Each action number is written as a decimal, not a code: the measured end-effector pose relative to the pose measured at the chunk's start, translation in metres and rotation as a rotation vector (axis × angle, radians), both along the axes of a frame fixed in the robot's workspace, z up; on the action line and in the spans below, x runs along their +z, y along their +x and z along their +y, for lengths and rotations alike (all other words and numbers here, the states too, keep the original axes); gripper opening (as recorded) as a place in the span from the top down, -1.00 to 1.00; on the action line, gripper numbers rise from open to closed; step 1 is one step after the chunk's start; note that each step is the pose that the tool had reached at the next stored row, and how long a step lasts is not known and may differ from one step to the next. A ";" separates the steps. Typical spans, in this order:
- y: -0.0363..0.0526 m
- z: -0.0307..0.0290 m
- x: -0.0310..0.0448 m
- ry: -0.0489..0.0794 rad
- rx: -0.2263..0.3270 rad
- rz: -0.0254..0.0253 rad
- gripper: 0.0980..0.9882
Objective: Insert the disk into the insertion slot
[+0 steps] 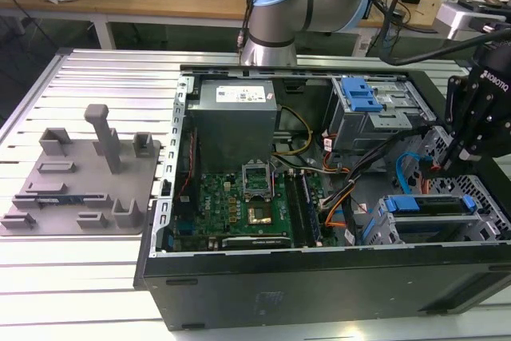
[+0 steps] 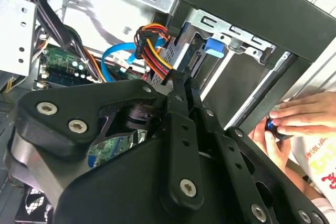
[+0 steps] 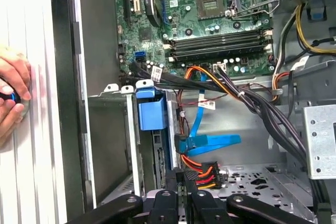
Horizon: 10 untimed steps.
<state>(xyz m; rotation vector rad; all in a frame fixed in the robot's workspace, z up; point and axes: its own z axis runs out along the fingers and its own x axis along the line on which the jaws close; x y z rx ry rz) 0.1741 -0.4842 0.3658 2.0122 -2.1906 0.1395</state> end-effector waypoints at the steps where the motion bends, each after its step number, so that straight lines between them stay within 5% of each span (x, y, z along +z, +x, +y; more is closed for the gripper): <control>1: 0.0000 -0.0001 0.0000 0.000 0.000 0.0000 0.85; 7: 0.0000 -0.0007 0.0000 0.000 0.000 0.0000 0.85; 10: 0.0000 -0.0068 -0.0002 0.013 0.000 -0.0001 0.85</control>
